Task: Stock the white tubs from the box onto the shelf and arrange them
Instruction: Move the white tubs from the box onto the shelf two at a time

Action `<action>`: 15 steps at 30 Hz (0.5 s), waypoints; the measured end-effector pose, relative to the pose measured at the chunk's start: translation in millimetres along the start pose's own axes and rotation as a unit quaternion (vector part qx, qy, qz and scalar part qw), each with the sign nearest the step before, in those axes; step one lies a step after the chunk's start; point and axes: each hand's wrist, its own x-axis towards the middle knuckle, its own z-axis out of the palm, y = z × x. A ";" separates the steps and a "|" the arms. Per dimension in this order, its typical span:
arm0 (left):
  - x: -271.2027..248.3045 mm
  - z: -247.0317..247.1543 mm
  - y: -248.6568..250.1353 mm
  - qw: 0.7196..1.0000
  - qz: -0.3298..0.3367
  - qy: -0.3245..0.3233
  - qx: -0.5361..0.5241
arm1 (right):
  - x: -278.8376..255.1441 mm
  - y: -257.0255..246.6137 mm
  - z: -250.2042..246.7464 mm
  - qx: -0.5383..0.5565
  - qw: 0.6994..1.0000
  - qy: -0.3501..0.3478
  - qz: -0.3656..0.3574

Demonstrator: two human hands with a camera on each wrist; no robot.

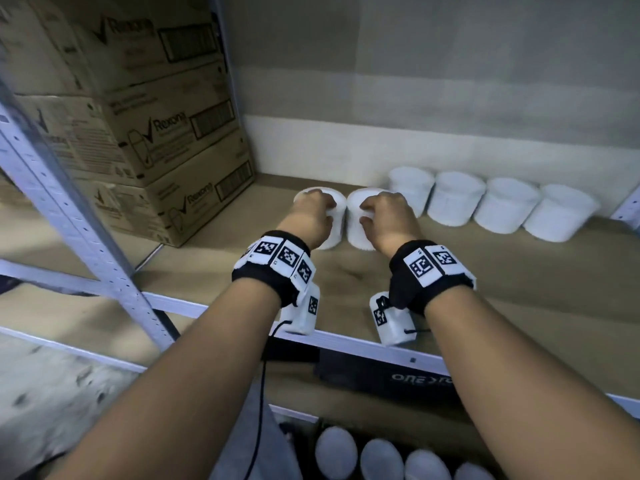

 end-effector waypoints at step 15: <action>100.2 8.0 -38.0 0.997 0.054 0.050 -0.026 | 94.8 3.1 27.7 0.023 0.999 0.025 -0.004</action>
